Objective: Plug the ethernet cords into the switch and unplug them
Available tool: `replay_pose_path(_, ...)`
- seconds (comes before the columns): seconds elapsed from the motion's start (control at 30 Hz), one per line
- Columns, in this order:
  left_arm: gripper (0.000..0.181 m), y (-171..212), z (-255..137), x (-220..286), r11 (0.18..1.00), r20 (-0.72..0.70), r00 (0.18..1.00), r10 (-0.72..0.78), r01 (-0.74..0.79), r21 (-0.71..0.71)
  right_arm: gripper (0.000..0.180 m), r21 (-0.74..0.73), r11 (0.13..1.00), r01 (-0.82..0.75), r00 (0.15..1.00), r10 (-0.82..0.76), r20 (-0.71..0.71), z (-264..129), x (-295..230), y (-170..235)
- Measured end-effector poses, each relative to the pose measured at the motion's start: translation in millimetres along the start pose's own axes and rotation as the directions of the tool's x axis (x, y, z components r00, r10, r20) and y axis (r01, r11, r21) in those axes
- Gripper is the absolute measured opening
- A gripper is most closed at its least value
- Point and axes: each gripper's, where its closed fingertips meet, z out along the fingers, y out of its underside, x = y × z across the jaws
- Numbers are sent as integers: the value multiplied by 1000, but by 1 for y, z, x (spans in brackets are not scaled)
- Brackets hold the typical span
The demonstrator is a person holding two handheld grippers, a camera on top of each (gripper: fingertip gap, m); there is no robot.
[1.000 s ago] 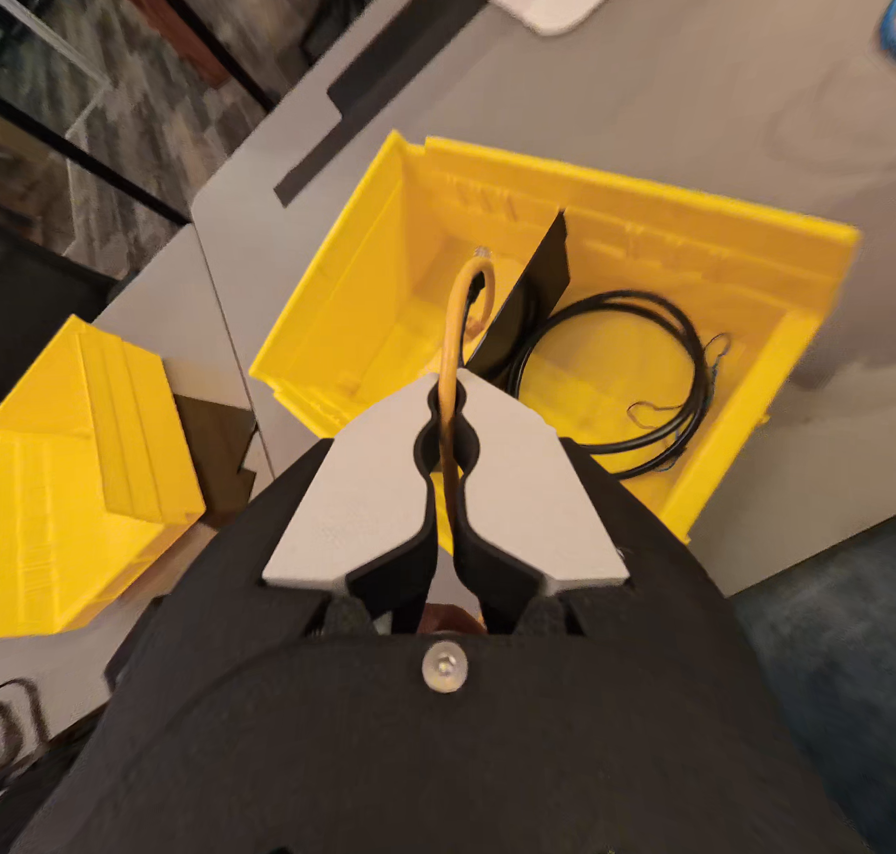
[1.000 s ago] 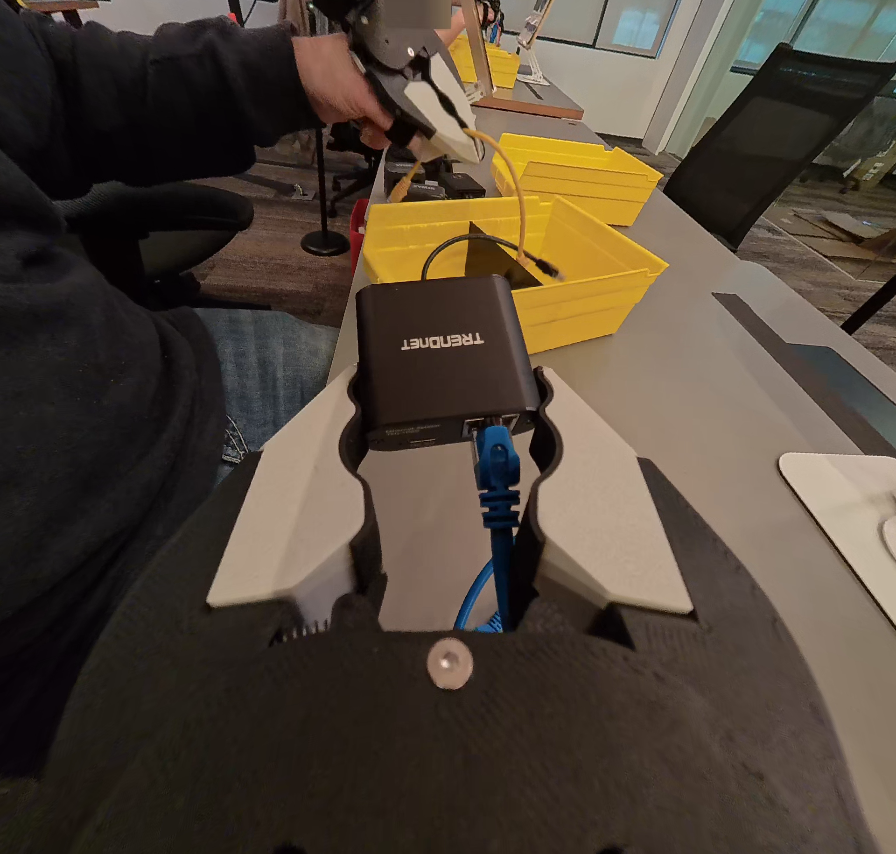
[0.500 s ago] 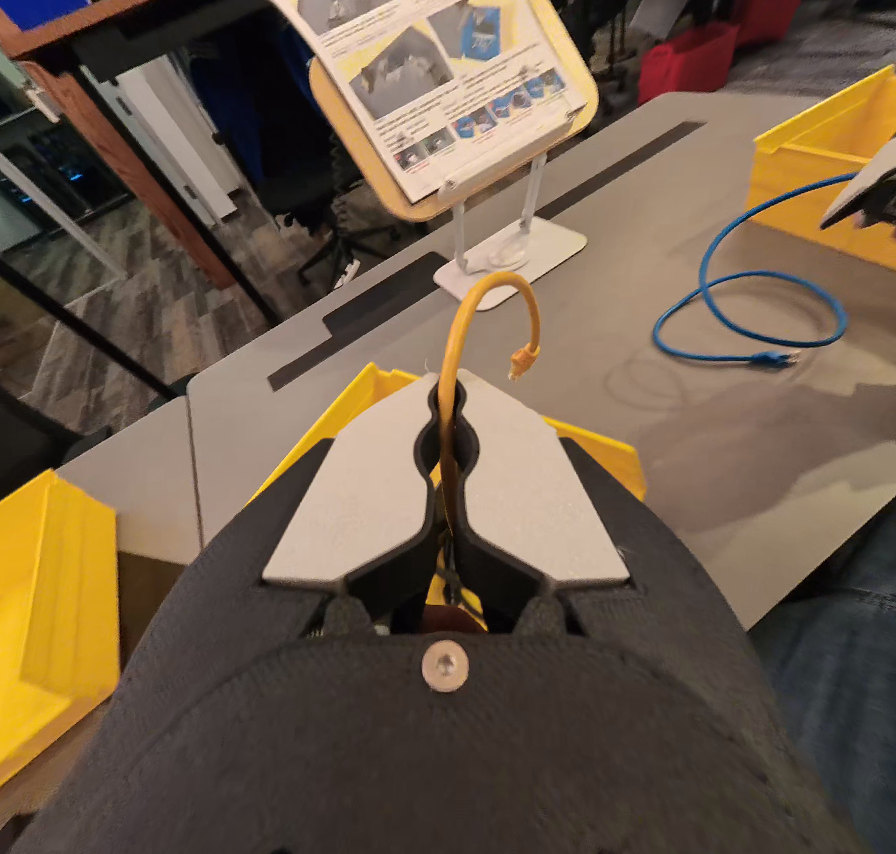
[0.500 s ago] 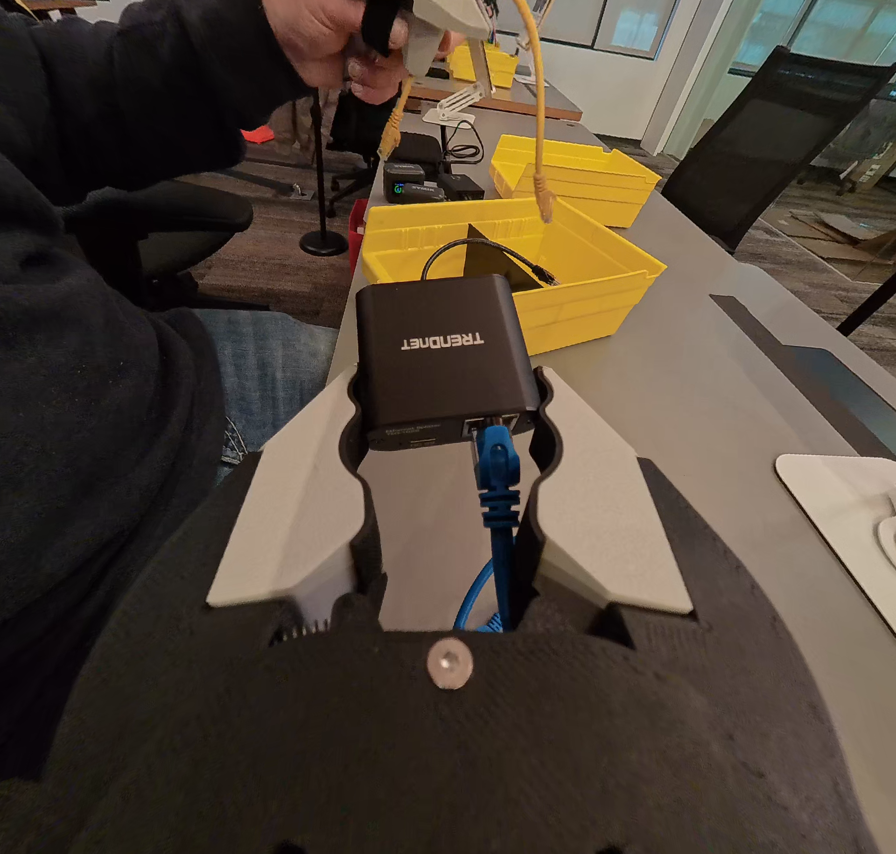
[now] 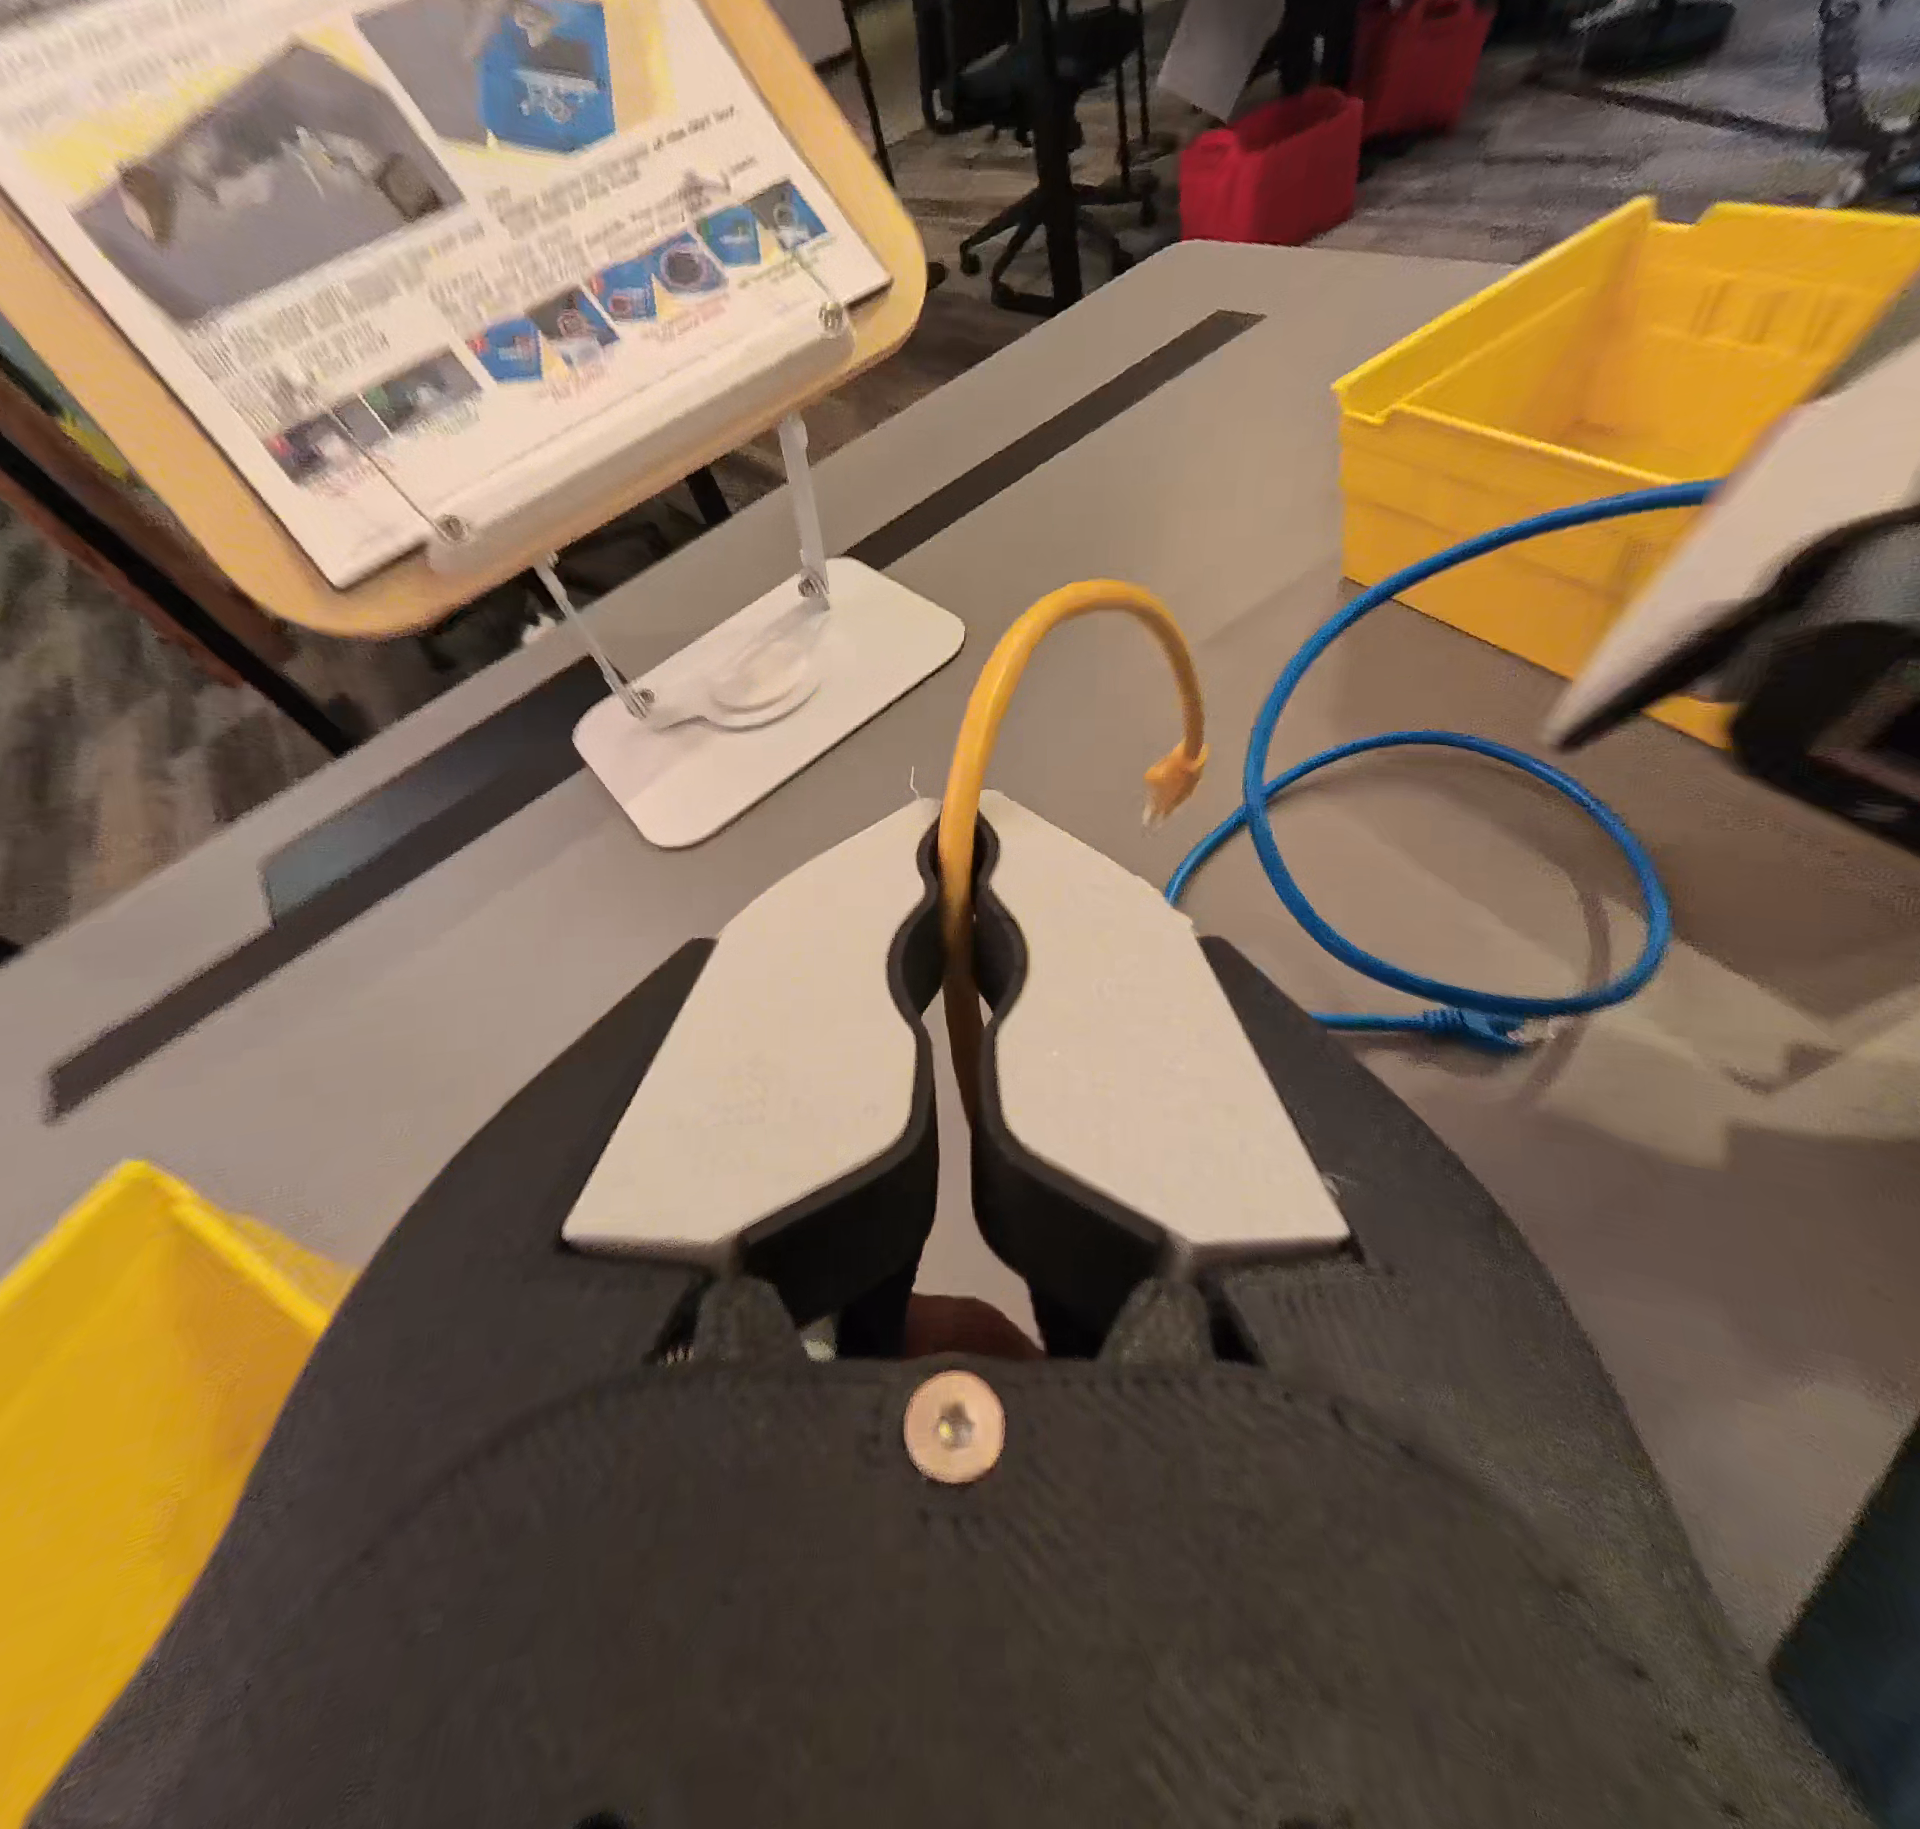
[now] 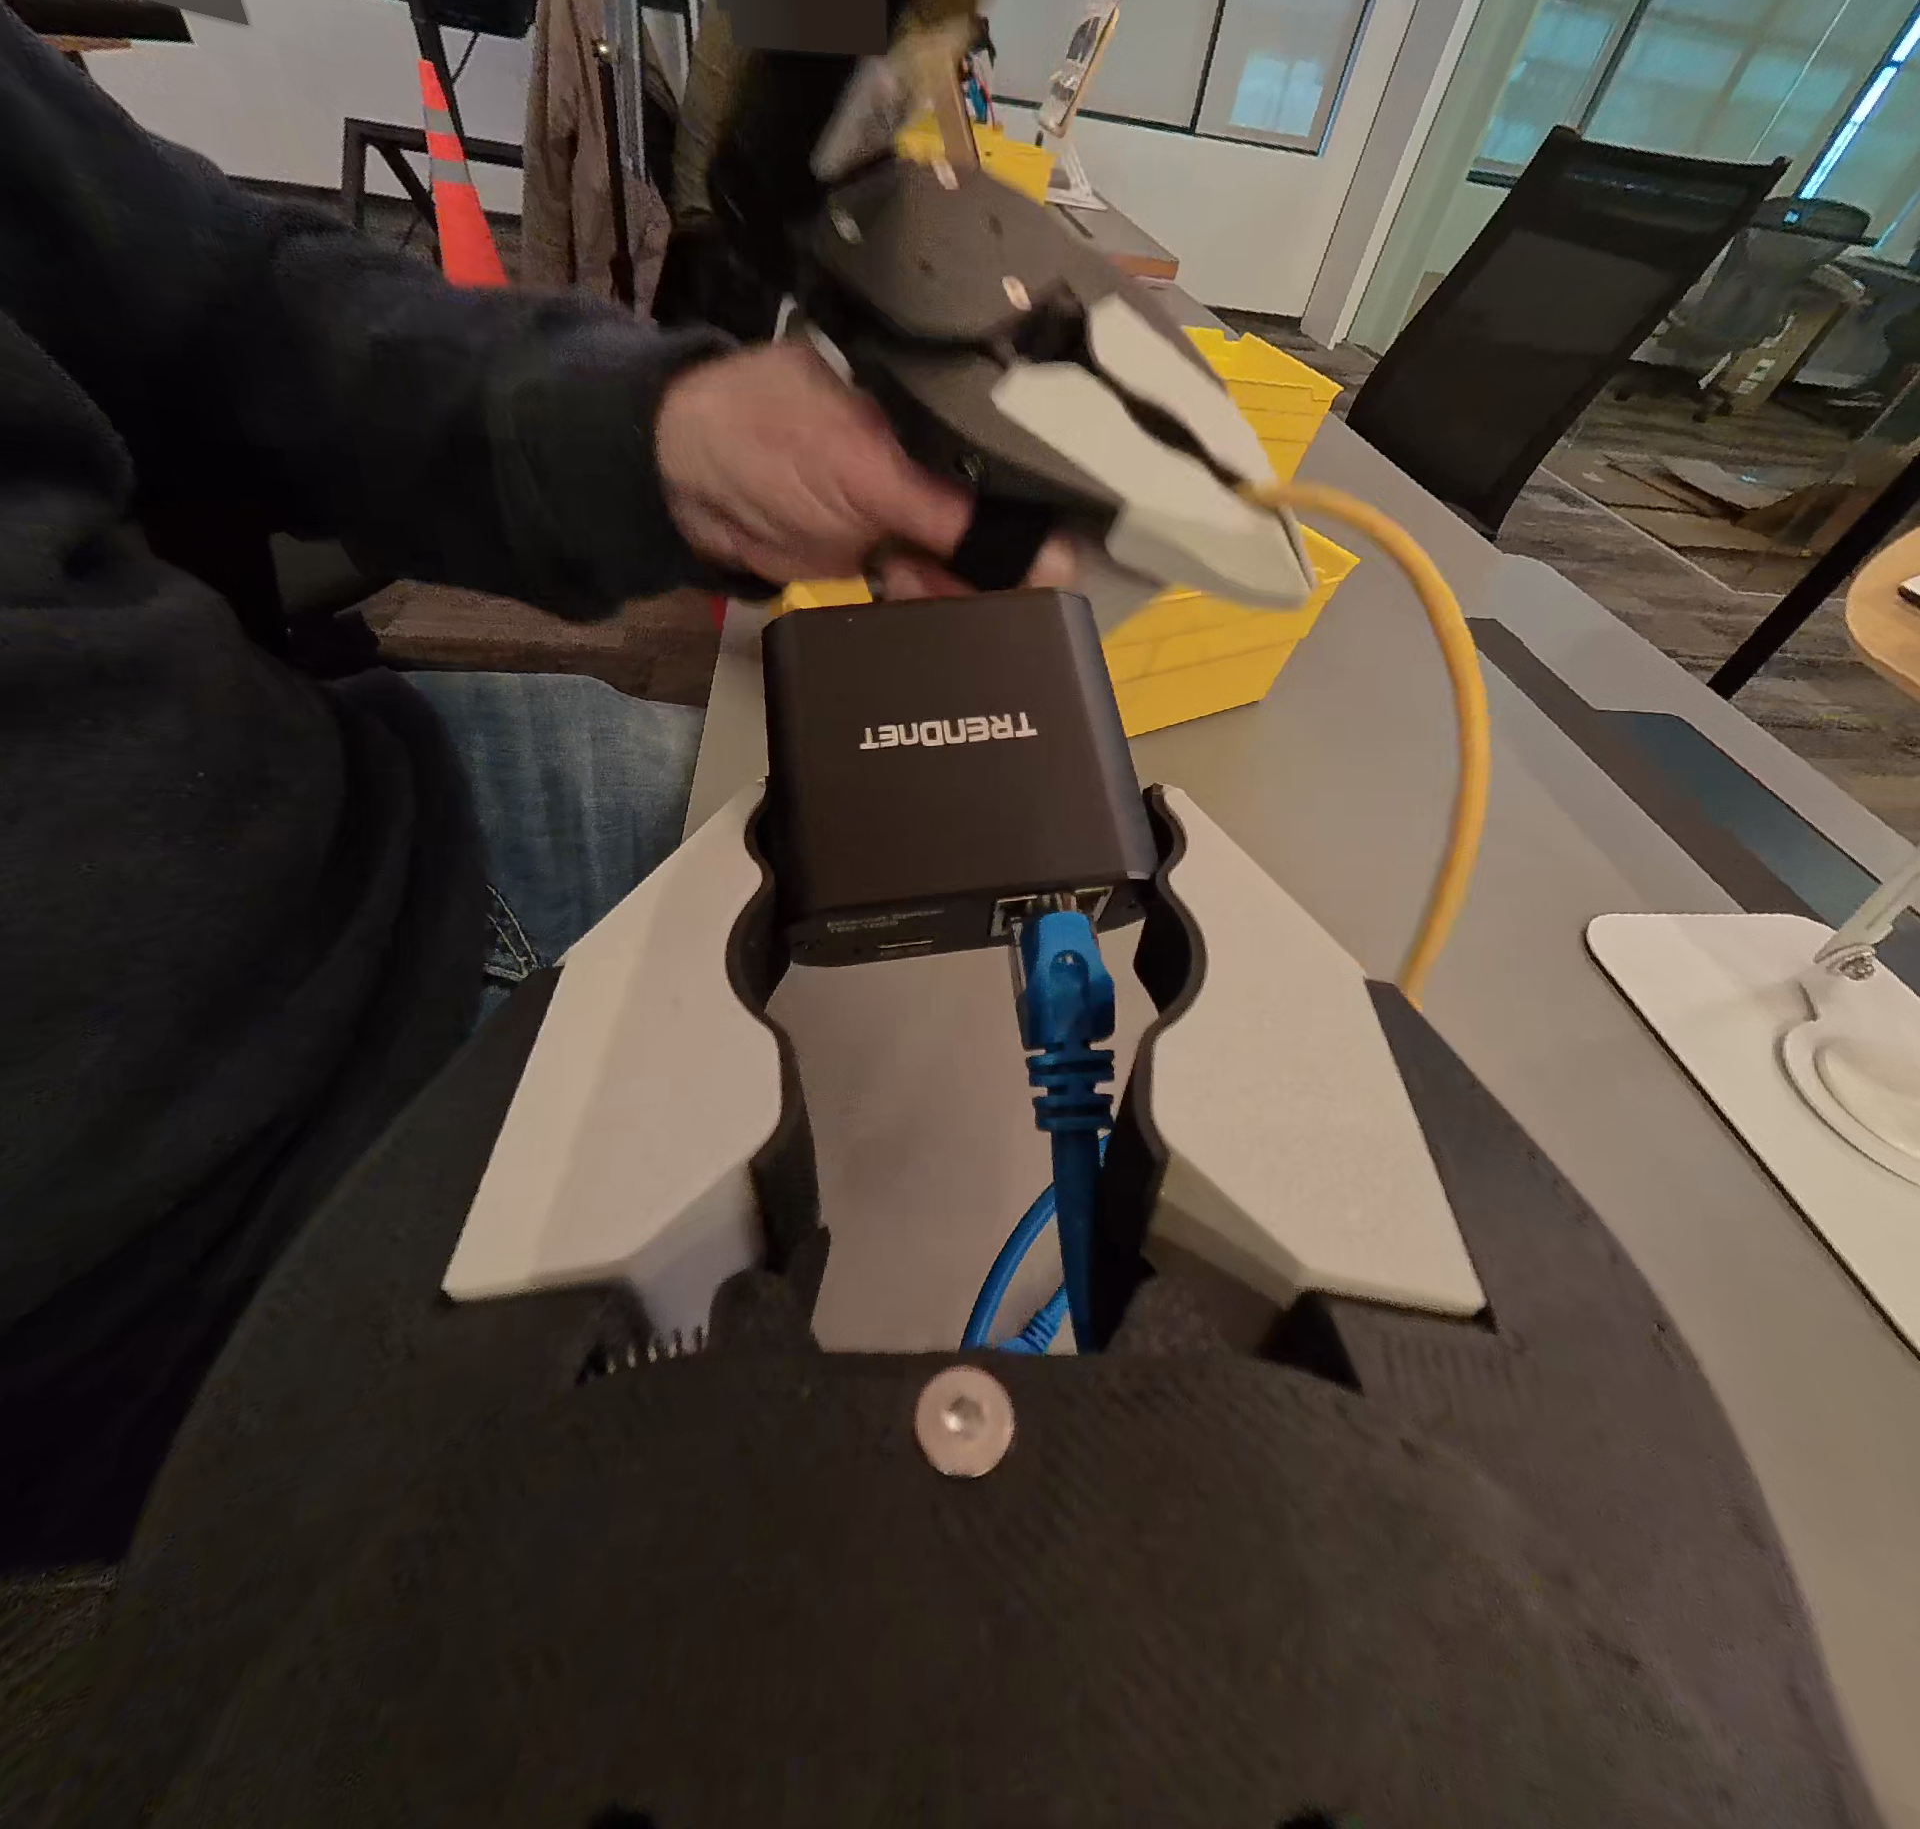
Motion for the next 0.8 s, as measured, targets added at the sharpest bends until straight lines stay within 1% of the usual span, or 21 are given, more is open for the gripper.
replay_pose_path(0.1,0,27,37,5,994,2,994,-107,107,-22,65,8,1000,-7,1000,7,-7,-3,0,2)
replay_pose_path(0.17,0,52,52,-5,987,19,988,-151,152,-48,65,9,1000,-9,1000,9,-8,-5,-1,4)
replay_pose_path(0.2,0,63,54,-13,976,30,977,-212,213,-52,65,11,1000,-11,1000,11,-7,-5,-1,4)
replay_pose_path(0.23,0,75,54,-23,967,58,969,-242,245,-62,65,11,1000,-10,1000,11,-6,-6,-2,5)
replay_pose_path(0.33,0,95,43,-42,970,119,968,-222,232,-78,65,14,1000,-15,1000,15,-8,-8,-1,7)
replay_pose_path(0.5,0,104,21,-48,979,111,979,-172,183,-95,65,7,1000,-20,1000,21,-7,-5,3,10)
replay_pose_path(0.57,0,107,15,-50,982,86,989,-121,131,-134,65,1,1000,-20,1000,20,-5,-3,3,11)
replay_pose_path(0.6,0,109,12,-48,983,54,995,-83,91,-157,65,-4,1000,-18,1000,18,-4,-1,3,11)
replay_pose_path(0.63,0,108,10,-44,987,18,999,-48,50,-151,65,-8,1000,-15,1000,15,-4,-1,2,12)
replay_pose_path(0.67,0,107,8,-36,990,-42,999,5,-11,-142,65,-12,1000,-14,1000,14,-3,0,2,12)
replay_pose_path(0.7,0,112,7,-27,982,-91,993,81,-95,-165,65,-15,1000,-13,1000,13,-3,1,2,13)
replay_pose_path(0.77,0,126,4,-9,945,-165,959,229,-260,-198,65,-26,1000,-10,1000,10,-5,3,3,16)
replay_pose_path(0.8,0,136,3,1,926,-206,943,260,-304,-223,65,-28,1000,-10,1000,10,-3,4,3,17)
